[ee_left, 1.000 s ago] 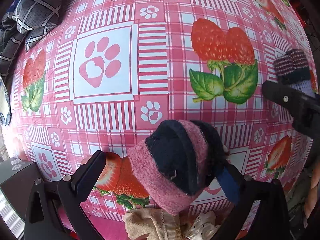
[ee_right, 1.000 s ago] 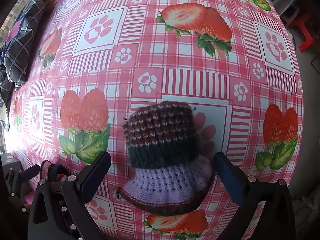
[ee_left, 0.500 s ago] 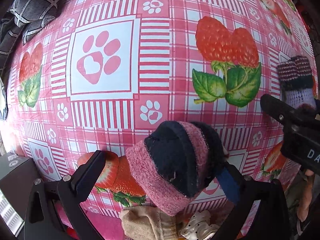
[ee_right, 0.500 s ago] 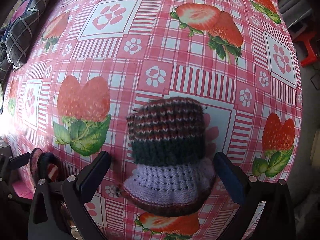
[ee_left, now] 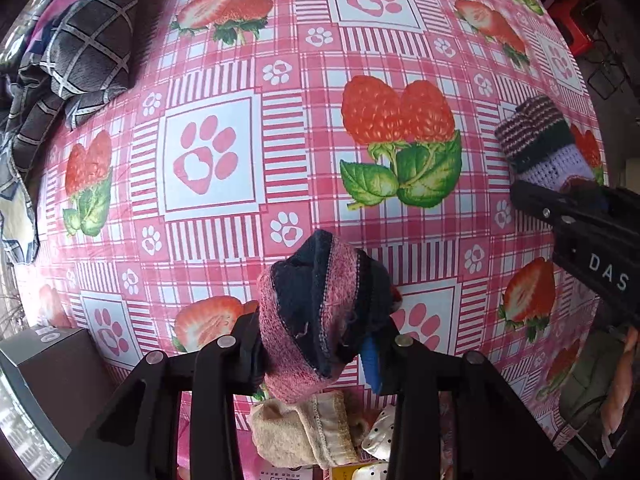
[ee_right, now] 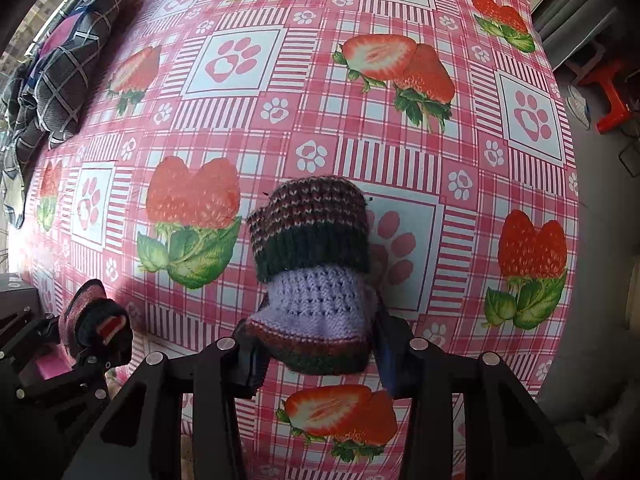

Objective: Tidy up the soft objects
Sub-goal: 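Lift the pink-and-black slipper and purple knit hat up with both tools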

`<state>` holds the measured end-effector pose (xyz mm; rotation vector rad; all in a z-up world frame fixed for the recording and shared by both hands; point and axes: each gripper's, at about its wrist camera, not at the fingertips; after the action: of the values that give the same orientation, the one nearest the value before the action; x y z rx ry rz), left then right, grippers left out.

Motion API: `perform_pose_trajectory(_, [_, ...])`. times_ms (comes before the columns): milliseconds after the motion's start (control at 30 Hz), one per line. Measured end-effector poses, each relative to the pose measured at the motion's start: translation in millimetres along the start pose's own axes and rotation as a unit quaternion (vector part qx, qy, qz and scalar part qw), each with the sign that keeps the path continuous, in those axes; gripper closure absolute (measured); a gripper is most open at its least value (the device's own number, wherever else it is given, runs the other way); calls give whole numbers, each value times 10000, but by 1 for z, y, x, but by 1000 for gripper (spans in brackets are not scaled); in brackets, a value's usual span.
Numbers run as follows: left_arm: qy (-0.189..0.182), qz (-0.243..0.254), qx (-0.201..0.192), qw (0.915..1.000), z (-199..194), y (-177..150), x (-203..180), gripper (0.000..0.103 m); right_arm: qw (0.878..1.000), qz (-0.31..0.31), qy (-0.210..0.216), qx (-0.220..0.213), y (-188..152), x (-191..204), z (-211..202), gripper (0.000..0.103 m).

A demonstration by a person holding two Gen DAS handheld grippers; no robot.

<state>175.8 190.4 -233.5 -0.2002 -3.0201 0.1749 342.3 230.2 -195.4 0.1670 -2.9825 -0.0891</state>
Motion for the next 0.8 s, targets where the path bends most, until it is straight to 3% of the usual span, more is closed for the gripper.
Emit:
perform_pose_trajectory(467, [-122,-308,-477,9983,-47,-41,42,62,9980,247,538,-202,-43,8,-54,58])
perform_pose_trajectory(800, [-349,-421,-853,9948,-89,-76,49,62,9955,420,814,-233,-73,22,-74,58])
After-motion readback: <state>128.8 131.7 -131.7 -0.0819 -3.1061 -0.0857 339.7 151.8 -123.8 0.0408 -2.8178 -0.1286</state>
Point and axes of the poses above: each gripper's, at about its wrist camera, not at the fingertips, and z roughly the way its jaws point, x to its left, y to its top, and after that the axes turned 7 degrees about y, right-handed
